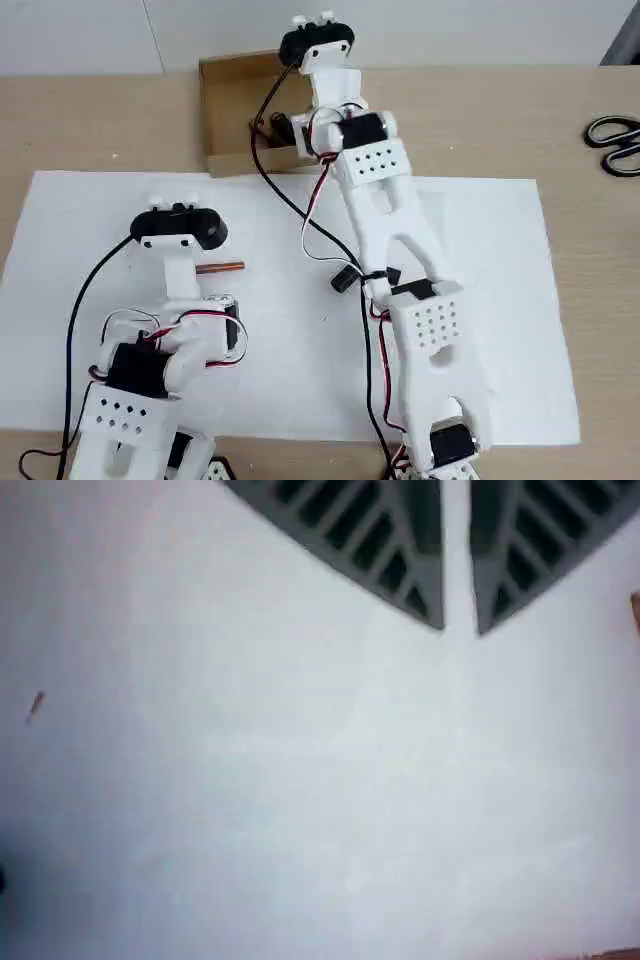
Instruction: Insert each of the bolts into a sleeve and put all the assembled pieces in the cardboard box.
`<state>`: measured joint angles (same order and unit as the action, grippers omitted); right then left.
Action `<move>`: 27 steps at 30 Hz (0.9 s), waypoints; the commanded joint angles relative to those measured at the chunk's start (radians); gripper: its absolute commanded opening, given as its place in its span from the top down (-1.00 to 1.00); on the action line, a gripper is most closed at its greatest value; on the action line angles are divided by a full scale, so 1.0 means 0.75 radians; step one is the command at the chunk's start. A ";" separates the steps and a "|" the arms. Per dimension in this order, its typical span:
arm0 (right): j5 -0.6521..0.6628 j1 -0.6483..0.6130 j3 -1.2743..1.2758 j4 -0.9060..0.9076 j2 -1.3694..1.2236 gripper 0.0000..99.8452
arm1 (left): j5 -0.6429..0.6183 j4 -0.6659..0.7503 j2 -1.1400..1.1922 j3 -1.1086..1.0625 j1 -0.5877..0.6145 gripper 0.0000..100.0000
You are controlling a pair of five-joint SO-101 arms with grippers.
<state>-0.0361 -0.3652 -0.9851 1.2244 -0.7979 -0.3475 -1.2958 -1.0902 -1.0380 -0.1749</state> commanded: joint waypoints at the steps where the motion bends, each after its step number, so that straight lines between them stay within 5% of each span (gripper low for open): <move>1: -0.016 -0.003 -0.061 0.343 0.157 0.47 | 0.008 -0.002 -0.012 0.062 0.006 0.99; 6: -0.018 -0.034 -0.053 0.676 0.181 0.47 | 0.006 -0.002 -0.012 0.060 0.006 0.99; 27: -0.252 -0.163 0.988 0.674 0.862 0.47 | 0.004 0.090 -0.012 0.058 0.002 0.99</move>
<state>-0.1757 -0.4833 -0.2731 1.7139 -0.2041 -0.3475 -1.2528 -1.0902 -1.0380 -0.1749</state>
